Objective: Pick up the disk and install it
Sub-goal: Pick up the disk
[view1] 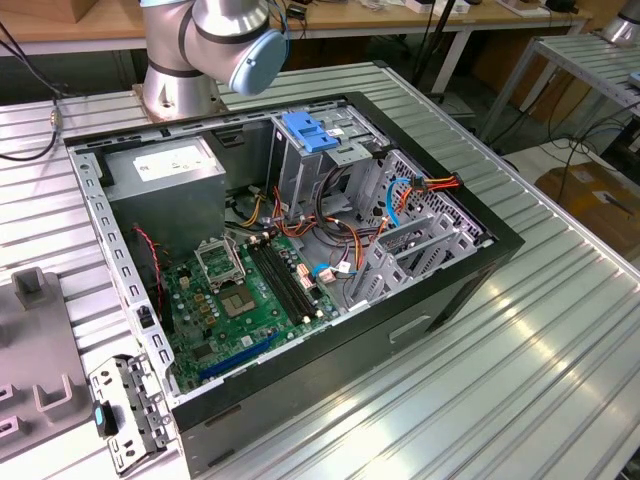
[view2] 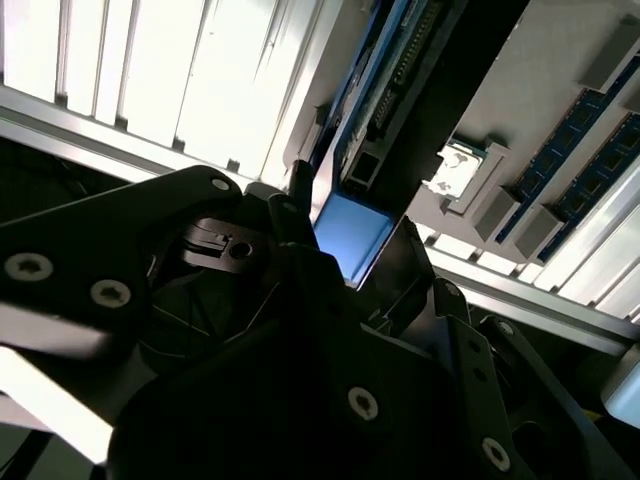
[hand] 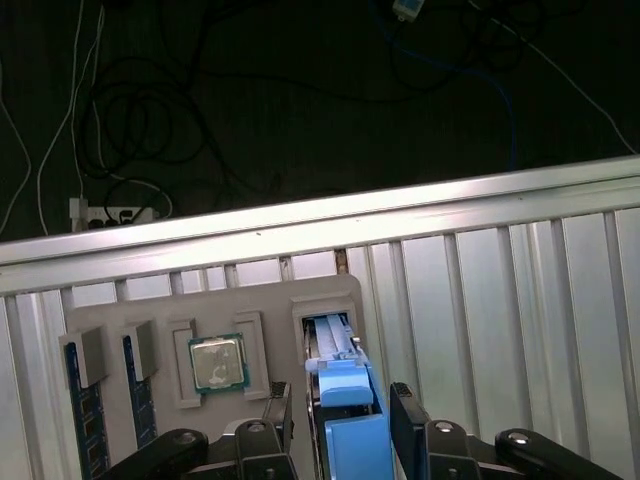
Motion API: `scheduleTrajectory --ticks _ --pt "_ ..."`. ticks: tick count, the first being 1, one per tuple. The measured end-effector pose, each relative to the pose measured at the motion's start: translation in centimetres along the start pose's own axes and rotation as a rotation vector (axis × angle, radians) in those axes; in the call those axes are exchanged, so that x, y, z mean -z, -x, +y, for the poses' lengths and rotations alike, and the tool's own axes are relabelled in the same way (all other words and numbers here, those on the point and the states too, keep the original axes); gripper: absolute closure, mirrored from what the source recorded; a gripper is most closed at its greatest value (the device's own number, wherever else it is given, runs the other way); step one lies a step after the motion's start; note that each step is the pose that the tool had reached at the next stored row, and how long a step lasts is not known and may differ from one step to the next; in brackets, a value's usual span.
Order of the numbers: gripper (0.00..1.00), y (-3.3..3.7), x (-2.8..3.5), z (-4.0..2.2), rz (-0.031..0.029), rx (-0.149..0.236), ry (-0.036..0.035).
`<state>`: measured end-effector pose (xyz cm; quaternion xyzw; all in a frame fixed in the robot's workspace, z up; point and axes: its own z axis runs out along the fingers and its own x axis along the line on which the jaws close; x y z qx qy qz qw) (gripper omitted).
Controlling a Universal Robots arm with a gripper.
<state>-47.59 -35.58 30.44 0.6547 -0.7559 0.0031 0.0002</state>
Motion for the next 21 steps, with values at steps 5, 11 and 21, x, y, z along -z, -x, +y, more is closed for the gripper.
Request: scheduleTrajectory --ticks 5,11,21 --pt "0.49 0.11 -0.28 0.02 -0.0010 0.055 -0.0064" --pt "0.49 0.10 -0.65 0.11 -0.0018 0.073 -0.0110" --pt "0.56 0.09 -0.88 0.18 -0.0018 0.074 -0.0120"
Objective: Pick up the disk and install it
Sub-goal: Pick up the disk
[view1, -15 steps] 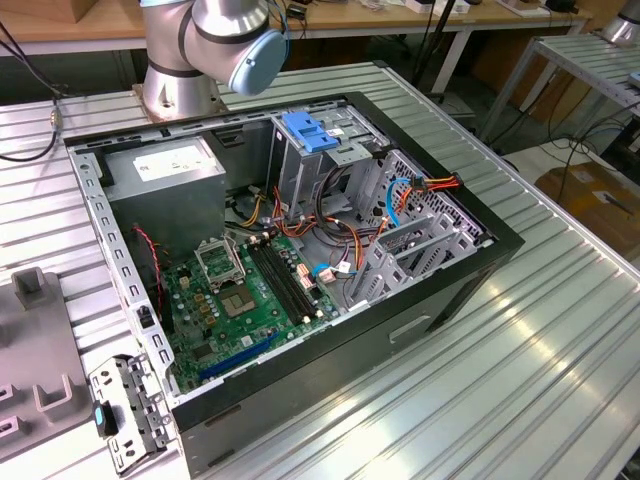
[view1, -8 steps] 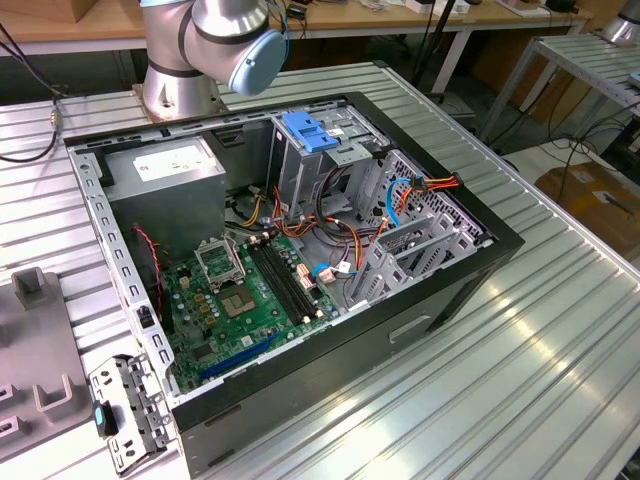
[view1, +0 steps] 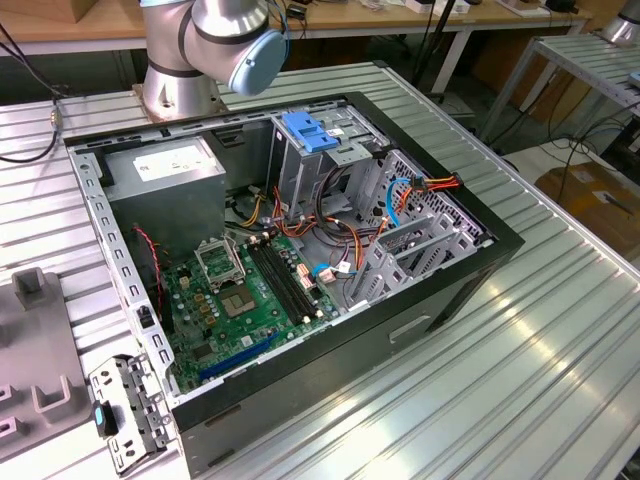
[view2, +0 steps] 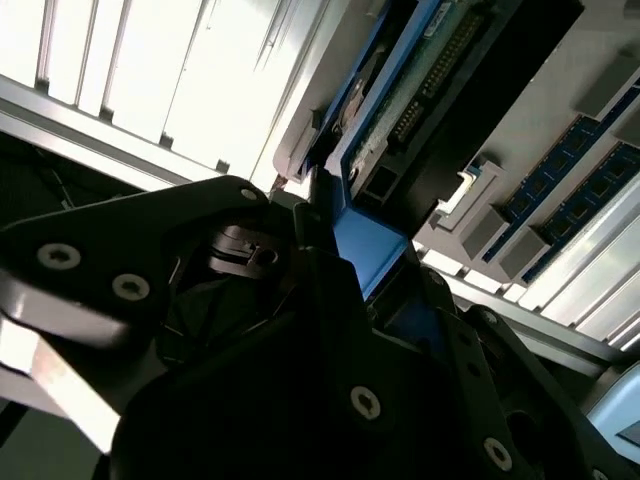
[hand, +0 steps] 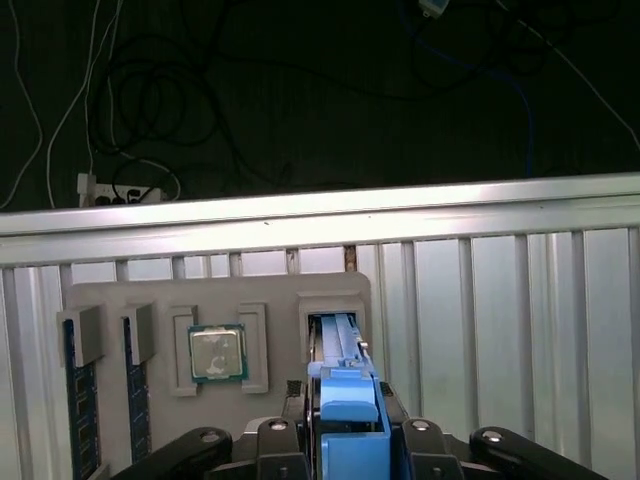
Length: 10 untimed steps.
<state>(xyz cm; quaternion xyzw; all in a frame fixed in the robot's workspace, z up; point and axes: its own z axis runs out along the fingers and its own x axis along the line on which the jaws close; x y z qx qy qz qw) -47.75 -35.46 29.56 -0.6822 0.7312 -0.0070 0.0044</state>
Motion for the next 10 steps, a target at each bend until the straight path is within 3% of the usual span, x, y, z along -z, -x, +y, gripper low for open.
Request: scheduleTrajectory --ticks 1,10 --pt "0.63 0.00 -0.01 0.00 0.0001 0.000 0.0000" --pt "0.63 0.00 -0.17 0.00 0.0007 0.000 -0.0006"
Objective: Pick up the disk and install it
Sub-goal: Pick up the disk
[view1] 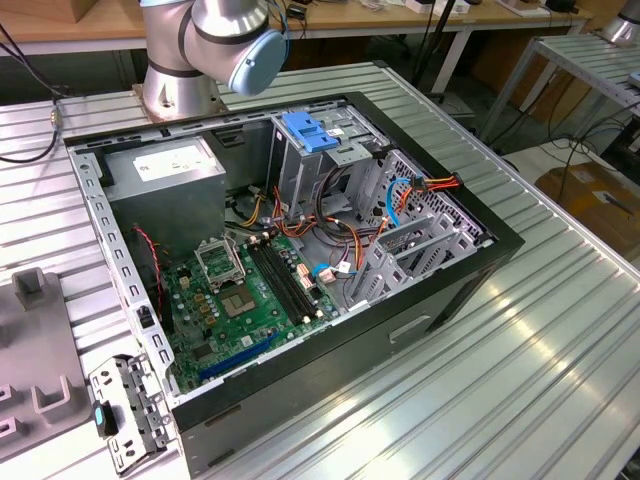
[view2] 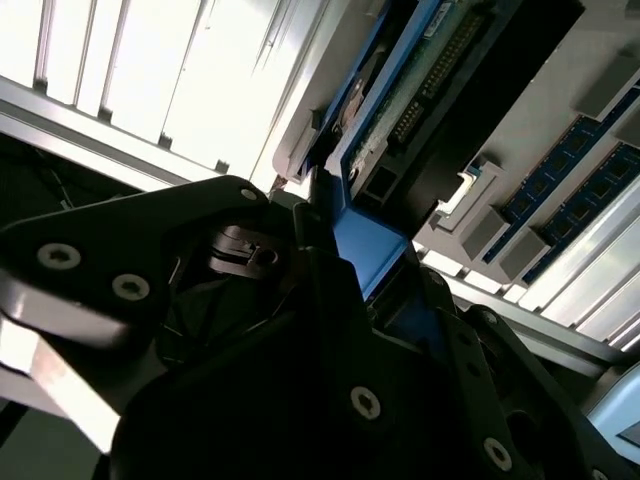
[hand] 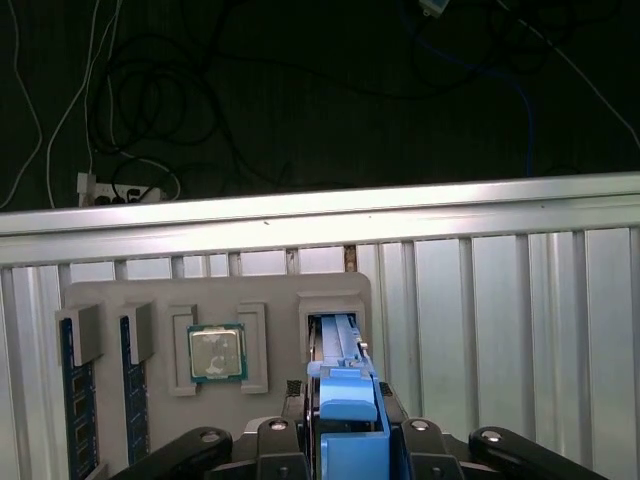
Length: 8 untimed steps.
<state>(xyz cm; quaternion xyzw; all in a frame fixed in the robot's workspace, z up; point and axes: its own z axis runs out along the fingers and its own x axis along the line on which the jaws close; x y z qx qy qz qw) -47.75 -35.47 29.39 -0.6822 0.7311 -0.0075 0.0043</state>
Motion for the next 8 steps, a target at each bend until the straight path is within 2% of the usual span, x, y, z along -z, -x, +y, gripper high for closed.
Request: scheduleTrajectory --ticks 8 --pt "0.63 0.00 -0.14 0.00 -0.0001 0.001 -0.0006"
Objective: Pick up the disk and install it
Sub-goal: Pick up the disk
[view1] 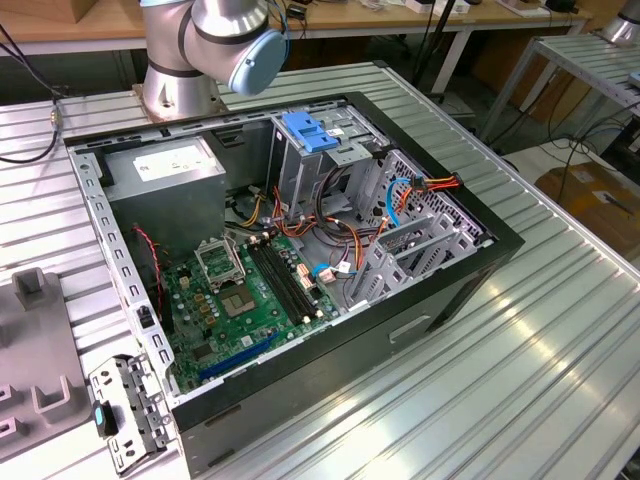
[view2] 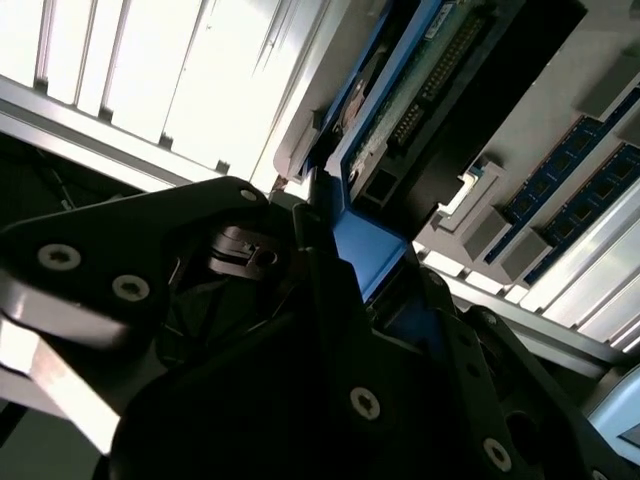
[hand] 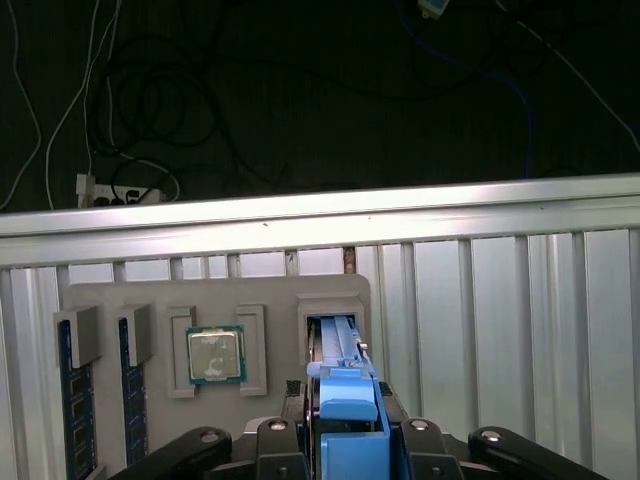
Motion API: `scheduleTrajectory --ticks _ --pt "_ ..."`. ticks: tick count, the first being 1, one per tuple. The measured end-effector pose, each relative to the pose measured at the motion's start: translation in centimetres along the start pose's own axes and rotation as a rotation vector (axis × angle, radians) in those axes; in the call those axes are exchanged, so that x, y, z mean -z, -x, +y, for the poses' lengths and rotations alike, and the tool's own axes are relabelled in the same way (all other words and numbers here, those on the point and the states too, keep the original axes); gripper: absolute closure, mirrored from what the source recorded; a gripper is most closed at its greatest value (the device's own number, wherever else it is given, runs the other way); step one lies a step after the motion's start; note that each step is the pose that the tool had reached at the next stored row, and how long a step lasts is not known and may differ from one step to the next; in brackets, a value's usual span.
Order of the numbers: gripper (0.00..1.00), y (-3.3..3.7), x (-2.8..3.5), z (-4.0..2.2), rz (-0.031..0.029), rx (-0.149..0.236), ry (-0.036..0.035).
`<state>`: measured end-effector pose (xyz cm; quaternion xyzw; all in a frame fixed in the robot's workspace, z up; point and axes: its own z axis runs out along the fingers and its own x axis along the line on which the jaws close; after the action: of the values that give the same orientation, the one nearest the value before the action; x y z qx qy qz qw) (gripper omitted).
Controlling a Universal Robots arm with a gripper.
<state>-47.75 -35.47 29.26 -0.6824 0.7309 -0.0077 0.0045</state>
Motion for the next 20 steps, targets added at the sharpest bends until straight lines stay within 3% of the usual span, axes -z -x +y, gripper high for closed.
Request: scheduleTrajectory --ticks 20 --pt "0.63 0.00 -0.02 0.00 0.0000 0.001 -0.0002"
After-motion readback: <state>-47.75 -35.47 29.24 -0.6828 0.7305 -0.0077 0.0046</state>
